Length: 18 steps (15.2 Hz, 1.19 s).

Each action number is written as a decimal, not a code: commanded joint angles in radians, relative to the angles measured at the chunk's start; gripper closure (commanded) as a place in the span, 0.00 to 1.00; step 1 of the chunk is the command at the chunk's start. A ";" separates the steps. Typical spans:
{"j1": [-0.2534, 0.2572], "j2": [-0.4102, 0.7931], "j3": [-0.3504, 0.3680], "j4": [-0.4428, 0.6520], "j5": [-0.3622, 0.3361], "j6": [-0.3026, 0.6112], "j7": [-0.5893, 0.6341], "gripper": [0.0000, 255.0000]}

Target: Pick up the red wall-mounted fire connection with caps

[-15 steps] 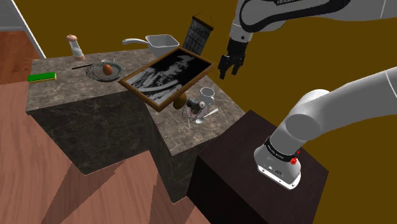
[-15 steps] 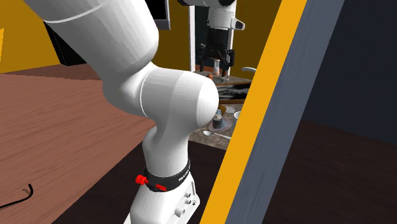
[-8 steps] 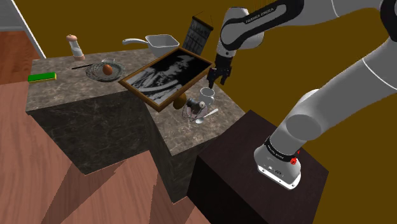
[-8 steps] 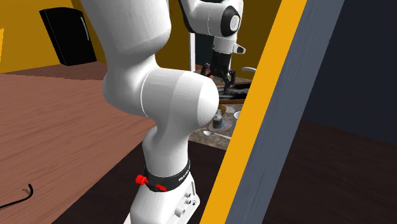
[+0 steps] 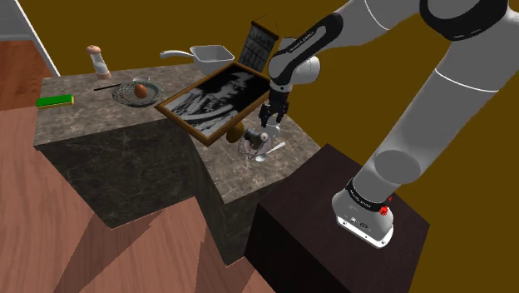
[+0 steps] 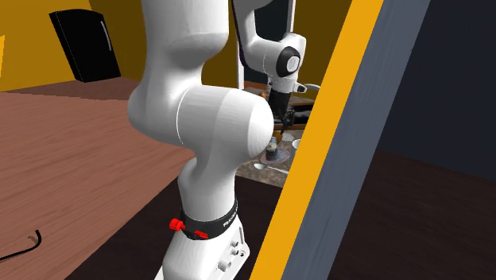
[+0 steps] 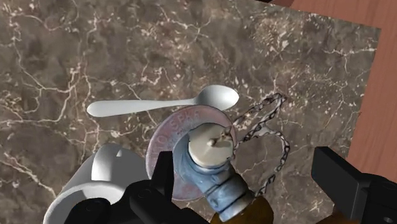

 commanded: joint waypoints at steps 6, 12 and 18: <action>-0.015 0.244 0.025 0.113 0.107 0.108 -0.091 0.00; -0.028 0.334 0.046 0.128 0.149 0.180 -0.132 0.00; -0.028 0.333 0.045 0.130 0.147 0.177 -0.131 1.00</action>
